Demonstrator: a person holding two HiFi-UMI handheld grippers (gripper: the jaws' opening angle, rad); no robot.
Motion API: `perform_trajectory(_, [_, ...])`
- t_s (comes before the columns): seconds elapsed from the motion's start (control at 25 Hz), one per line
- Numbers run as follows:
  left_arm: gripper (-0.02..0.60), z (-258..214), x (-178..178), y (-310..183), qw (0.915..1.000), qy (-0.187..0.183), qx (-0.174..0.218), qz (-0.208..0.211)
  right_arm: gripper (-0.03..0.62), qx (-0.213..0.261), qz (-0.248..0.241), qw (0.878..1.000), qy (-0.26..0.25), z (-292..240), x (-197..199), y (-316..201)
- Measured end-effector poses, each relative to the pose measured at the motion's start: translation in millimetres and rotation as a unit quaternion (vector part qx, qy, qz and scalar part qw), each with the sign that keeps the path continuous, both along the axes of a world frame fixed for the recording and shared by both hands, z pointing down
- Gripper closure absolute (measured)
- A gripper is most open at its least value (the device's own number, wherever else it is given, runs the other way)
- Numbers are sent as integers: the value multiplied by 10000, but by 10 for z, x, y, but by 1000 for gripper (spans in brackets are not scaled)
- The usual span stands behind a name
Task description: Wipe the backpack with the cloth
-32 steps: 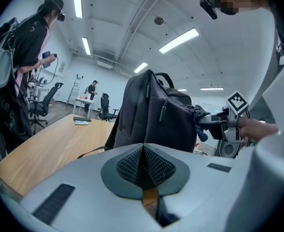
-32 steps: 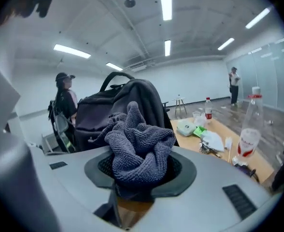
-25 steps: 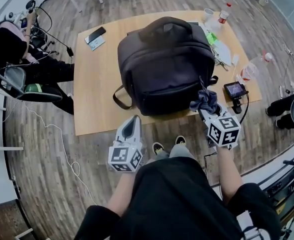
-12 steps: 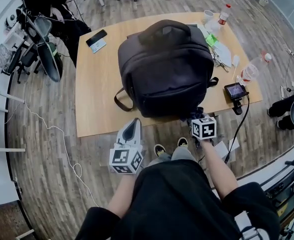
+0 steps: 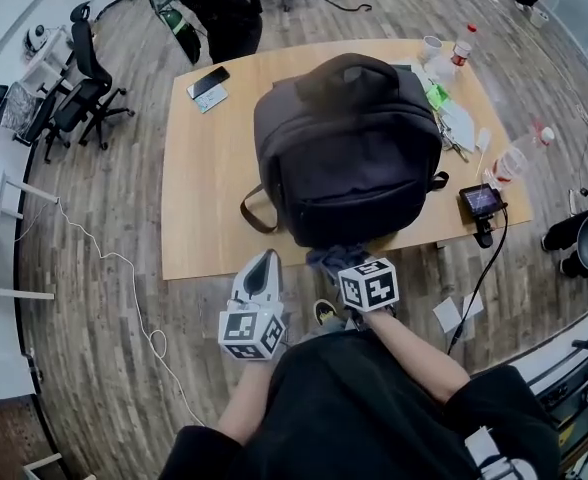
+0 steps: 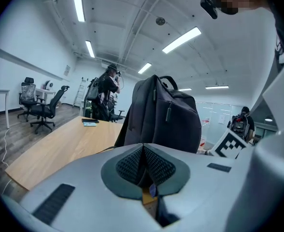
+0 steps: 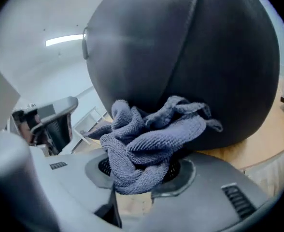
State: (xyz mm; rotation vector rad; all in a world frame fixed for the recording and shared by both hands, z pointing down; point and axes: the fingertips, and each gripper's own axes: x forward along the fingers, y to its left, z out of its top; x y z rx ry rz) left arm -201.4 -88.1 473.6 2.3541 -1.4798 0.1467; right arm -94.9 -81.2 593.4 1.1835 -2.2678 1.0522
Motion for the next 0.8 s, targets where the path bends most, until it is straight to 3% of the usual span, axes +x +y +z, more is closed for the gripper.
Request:
perform_trajectory(0.12, [565, 53, -82, -3, 10000, -3, -46, -75, 431, 431, -187, 9988, -139, -447, -94, 23])
perform_trajectory(0.2, [563, 82, -85, -18, 9999, 3, -73, -73, 434, 1241, -353, 9916, 32, -947, -147, -59])
perform_trajectory(0.32, [563, 78, -44, -57, 10000, 35, -63, -26, 436, 2474, -621, 9647, 657, -1761, -183, -321])
perform_trajectory(0.48, [564, 44, 23, -83, 9999, 99, -22, 48, 436, 3106, -908, 9352, 1437, -2218, -187, -602])
perform_trajectory(0.6, [564, 6, 50, -101, 9999, 108, 9, 96, 436, 3791, -722, 8974, 2139, -2602, -83, -889])
perform_trajectory(0.8, [563, -12, 86, -138, 9998, 99, 5, 157, 436, 3953, -1397, 8430, 3371, -2627, -203, -1178])
